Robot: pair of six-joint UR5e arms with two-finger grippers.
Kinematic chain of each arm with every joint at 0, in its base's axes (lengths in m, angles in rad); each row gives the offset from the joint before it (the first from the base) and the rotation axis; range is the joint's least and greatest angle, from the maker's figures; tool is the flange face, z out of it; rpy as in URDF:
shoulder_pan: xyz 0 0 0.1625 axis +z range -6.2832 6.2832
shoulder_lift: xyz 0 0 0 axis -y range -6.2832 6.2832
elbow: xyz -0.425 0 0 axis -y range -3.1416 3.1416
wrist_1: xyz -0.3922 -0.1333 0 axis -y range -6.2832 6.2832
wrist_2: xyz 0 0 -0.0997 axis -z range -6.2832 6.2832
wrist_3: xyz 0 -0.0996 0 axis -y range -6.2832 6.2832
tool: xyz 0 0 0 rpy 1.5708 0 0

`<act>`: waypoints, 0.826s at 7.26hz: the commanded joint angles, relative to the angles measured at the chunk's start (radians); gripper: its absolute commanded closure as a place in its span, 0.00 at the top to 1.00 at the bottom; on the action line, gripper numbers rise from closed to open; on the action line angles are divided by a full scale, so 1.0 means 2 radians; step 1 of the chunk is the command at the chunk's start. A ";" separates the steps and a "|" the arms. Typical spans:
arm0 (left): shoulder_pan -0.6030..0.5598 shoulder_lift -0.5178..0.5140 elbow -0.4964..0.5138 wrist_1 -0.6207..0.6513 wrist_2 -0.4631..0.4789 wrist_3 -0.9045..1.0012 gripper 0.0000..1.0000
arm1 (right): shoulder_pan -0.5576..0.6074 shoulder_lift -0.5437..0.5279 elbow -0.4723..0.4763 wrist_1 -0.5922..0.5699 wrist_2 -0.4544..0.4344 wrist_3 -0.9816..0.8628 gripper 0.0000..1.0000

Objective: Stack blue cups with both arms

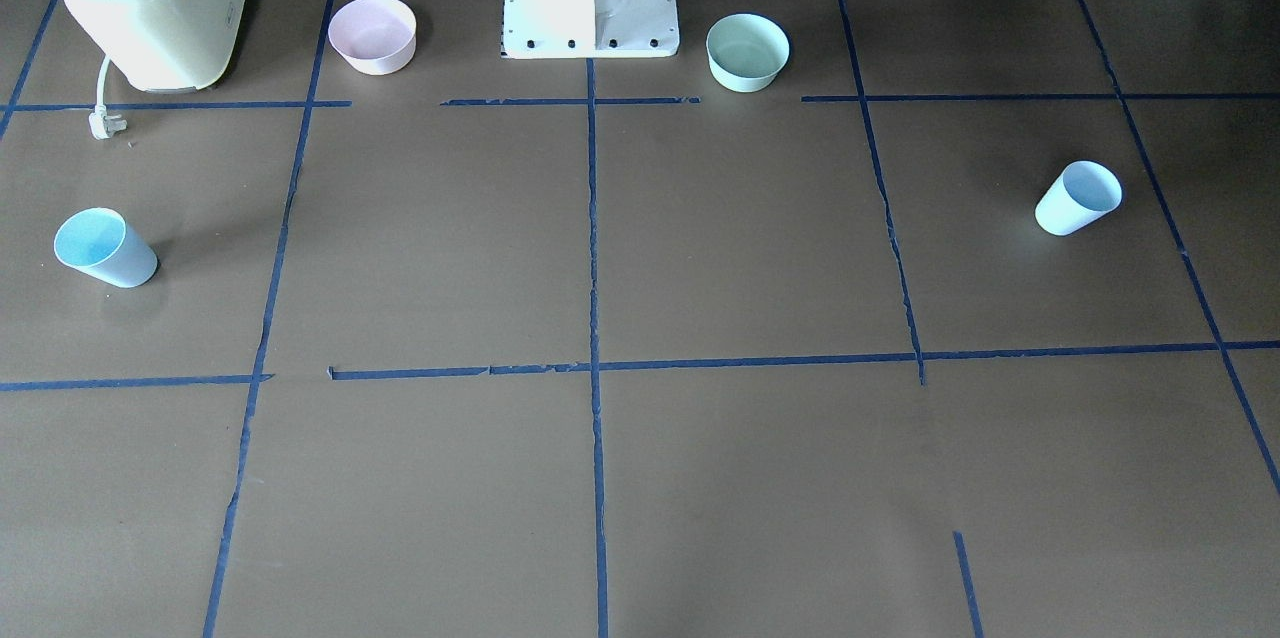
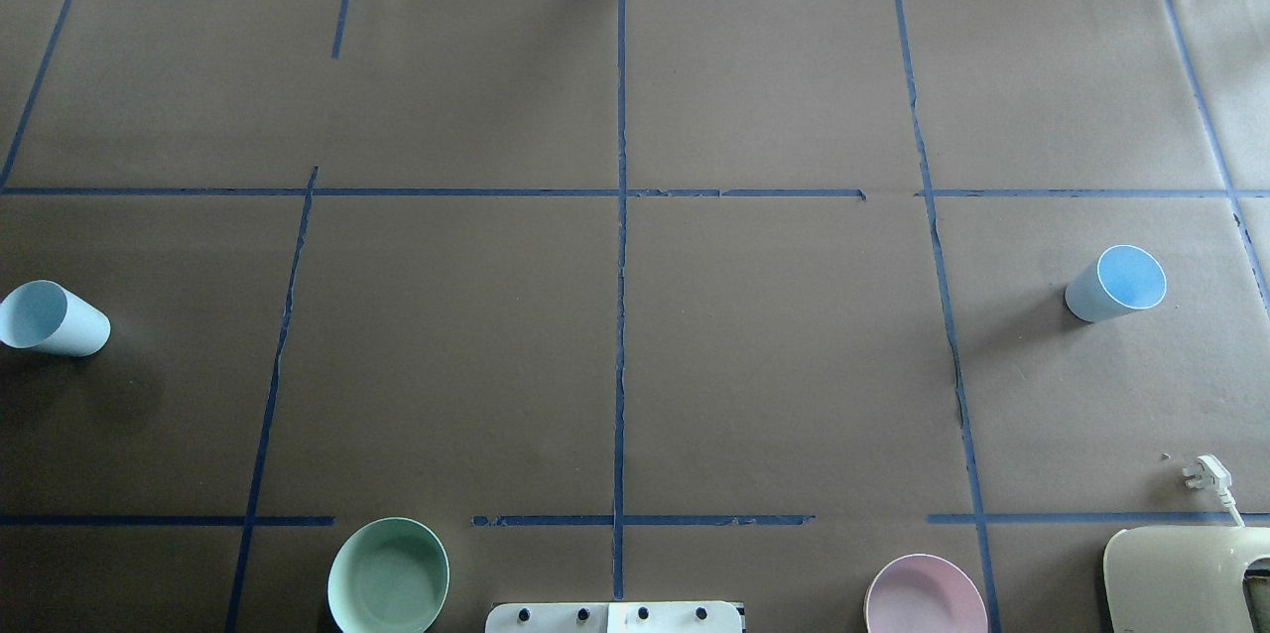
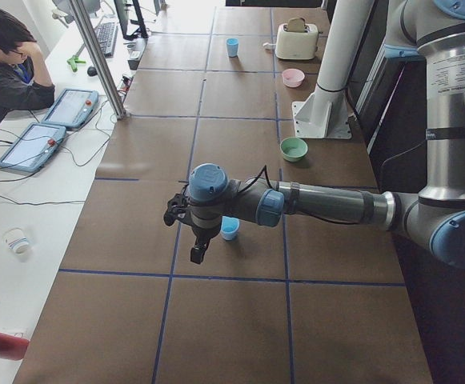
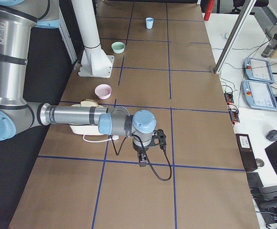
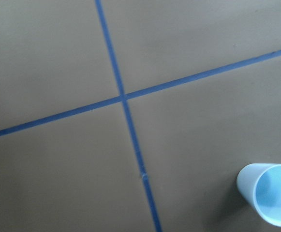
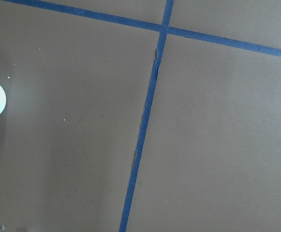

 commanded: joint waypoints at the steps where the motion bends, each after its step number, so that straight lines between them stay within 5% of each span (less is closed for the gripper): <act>1: 0.085 0.011 0.005 -0.108 0.010 -0.165 1.00 | -0.001 0.000 0.000 0.000 0.001 0.000 1.00; 3: 0.162 0.011 0.008 -0.156 0.072 -0.285 1.00 | -0.001 0.000 -0.001 0.000 0.000 0.000 1.00; 6: 0.184 0.020 0.034 -0.169 0.069 -0.292 1.00 | -0.002 0.000 -0.001 0.000 0.000 0.000 1.00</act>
